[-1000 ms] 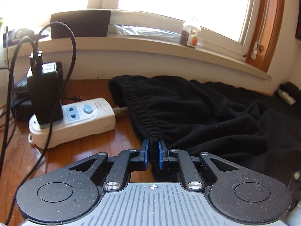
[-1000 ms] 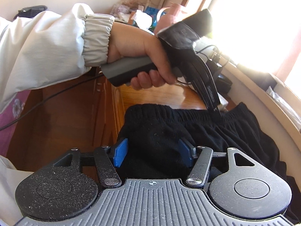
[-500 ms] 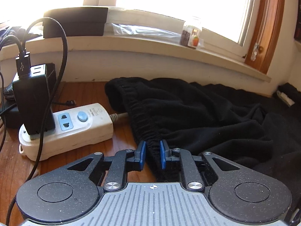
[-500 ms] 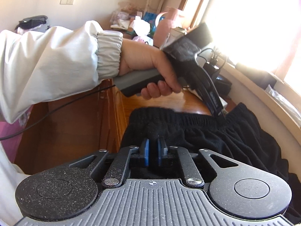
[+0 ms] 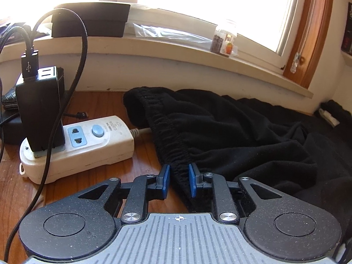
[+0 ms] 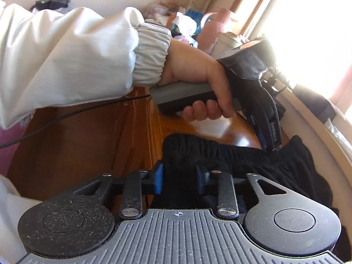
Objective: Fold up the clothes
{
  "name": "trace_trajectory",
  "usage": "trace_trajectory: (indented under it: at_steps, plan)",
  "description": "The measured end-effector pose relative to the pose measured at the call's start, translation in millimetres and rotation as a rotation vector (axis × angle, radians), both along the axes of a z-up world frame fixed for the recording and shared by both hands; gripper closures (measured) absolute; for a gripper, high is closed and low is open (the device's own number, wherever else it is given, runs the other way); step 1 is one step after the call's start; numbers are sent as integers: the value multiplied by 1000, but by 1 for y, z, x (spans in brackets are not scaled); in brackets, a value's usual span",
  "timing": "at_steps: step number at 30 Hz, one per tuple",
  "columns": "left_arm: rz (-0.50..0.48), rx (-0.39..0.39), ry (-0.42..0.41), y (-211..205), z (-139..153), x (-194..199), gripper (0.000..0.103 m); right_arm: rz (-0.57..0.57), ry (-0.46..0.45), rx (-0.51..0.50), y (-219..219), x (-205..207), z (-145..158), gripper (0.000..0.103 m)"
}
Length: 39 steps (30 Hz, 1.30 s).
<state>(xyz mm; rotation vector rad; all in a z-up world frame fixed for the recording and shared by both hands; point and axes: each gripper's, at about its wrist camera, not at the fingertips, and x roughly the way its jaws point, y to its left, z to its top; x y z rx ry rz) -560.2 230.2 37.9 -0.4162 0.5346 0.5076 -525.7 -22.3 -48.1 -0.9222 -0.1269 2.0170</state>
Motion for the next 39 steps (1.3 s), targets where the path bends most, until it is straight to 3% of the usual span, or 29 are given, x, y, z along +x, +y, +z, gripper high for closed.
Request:
trace_trajectory:
  at_steps: [3,6,11,15,17,21,25,27,28,29,31,34,39]
  plan:
    - [0,-9,3,2,0,0,80,-5,28,14,-11,24,17,87]
    - [3,-15,15,3,1,3,80,-15,-33,89,-15,44,46,88]
    - [15,-26,30,6,3,5,80,-64,-304,259,25,75,82,89]
    - [43,-23,28,7,3,6,80,-47,-544,408,77,86,81,90]
    - [51,-9,51,6,2,7,80,-23,-610,478,104,90,76,89]
    - [64,-6,63,5,4,4,80,58,-616,497,160,97,52,89]
    - [78,16,63,0,10,-3,81,47,-570,408,206,99,12,86]
    - [93,45,46,-7,18,-7,82,13,-539,377,221,106,-2,76]
    - [94,61,23,-12,24,-9,82,-15,-522,390,222,110,-4,66]
    - [85,72,-5,-16,30,-8,82,-42,-498,423,219,115,-2,47]
    - [60,92,-61,-25,42,-5,82,-91,-396,510,201,127,13,35]
    - [-10,122,-87,-37,53,14,77,-145,-243,540,157,153,50,34]
    - [-118,182,-24,-52,52,74,77,-293,-156,454,66,229,78,35]
